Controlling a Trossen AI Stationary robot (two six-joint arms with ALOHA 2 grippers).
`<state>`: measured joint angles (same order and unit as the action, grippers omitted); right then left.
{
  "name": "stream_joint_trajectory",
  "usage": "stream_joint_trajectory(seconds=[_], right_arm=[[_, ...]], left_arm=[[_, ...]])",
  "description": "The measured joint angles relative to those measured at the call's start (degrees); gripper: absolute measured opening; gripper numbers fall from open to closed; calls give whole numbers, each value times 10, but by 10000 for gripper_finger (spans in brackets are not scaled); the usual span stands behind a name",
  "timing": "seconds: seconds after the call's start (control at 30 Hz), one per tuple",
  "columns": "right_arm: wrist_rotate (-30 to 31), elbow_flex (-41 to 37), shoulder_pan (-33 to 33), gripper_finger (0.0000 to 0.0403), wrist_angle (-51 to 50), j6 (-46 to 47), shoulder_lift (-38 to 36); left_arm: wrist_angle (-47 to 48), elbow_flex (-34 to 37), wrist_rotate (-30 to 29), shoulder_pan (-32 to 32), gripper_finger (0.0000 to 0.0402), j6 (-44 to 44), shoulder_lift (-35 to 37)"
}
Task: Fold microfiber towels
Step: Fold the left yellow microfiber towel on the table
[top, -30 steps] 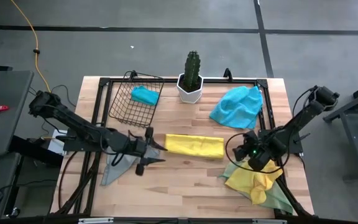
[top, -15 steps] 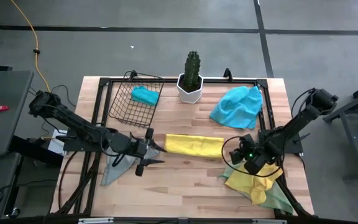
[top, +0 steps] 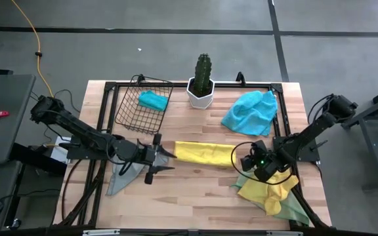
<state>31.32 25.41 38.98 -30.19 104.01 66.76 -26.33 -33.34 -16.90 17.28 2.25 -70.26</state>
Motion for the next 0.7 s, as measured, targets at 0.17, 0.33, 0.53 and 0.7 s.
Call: stream_joint_trajectory(seconds=[0.17, 0.33, 0.53, 0.7], right_arm=[[1, 0, 0, 190, -1, 9, 0], [1, 0, 0, 190, -2, 27, 0], [-1, 0, 0, 190, 5, 42, 0], [-4, 0, -27, 190, 26, 36, 12]], left_arm=[[0, 0, -9, 0, 184, 5, 0], [0, 0, -29, 0, 184, -18, 0], [26, 0, -56, -4, 184, -37, 0], [50, 0, -60, -24, 184, -53, 0]])
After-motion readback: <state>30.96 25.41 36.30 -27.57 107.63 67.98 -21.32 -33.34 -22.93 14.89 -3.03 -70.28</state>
